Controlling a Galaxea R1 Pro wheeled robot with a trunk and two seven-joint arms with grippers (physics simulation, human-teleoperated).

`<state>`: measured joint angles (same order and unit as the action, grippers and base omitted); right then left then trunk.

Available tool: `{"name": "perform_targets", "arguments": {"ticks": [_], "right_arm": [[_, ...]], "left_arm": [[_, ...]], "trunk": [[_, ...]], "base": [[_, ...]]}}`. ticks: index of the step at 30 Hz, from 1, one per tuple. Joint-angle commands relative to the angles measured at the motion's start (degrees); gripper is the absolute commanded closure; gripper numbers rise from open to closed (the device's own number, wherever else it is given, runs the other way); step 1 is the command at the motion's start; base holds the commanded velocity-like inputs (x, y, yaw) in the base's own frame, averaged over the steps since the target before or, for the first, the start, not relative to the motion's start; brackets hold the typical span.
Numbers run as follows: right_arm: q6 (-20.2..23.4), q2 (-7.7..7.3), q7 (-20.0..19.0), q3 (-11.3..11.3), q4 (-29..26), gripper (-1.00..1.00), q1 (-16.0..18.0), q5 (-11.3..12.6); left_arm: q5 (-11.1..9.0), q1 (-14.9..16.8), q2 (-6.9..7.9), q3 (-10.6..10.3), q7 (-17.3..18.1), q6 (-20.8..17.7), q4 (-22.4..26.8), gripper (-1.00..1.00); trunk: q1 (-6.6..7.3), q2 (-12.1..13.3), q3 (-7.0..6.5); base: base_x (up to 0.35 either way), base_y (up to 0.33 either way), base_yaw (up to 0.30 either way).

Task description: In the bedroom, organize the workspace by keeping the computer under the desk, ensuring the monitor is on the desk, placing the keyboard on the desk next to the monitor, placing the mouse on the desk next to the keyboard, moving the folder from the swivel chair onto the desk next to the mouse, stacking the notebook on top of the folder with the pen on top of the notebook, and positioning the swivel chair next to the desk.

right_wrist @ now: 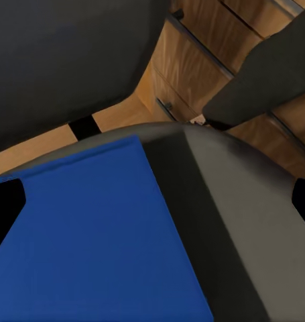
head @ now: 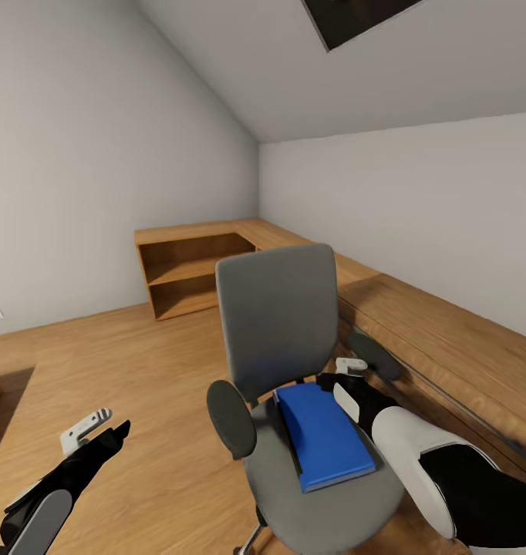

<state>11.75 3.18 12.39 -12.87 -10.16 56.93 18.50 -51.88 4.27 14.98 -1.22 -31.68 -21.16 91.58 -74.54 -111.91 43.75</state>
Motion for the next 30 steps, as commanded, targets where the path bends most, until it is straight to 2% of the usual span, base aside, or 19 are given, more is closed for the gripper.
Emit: {"name": "perform_targets", "arguments": {"ticks": [1, 30], "right_arm": [[0.3, -0.02, 0.4, -0.5, -0.1, -1.0, 0.0, 0.5], [0.3, -0.09, 0.4, -0.5, -0.2, -1.0, 0.0, 0.5]], "left_arm": [[-0.4, 0.0, 0.05, -0.1, -0.5, 0.0, 0.1, -1.0], [-0.5, 0.0, 0.05, -0.1, -0.5, -0.1, 0.1, -1.0]], "trunk": [[-0.22, -0.4, 0.24], [-6.59, -12.1, 5.45]], "base": [[0.0, 0.0, 0.0], [0.0, 0.0, 0.0]]}}
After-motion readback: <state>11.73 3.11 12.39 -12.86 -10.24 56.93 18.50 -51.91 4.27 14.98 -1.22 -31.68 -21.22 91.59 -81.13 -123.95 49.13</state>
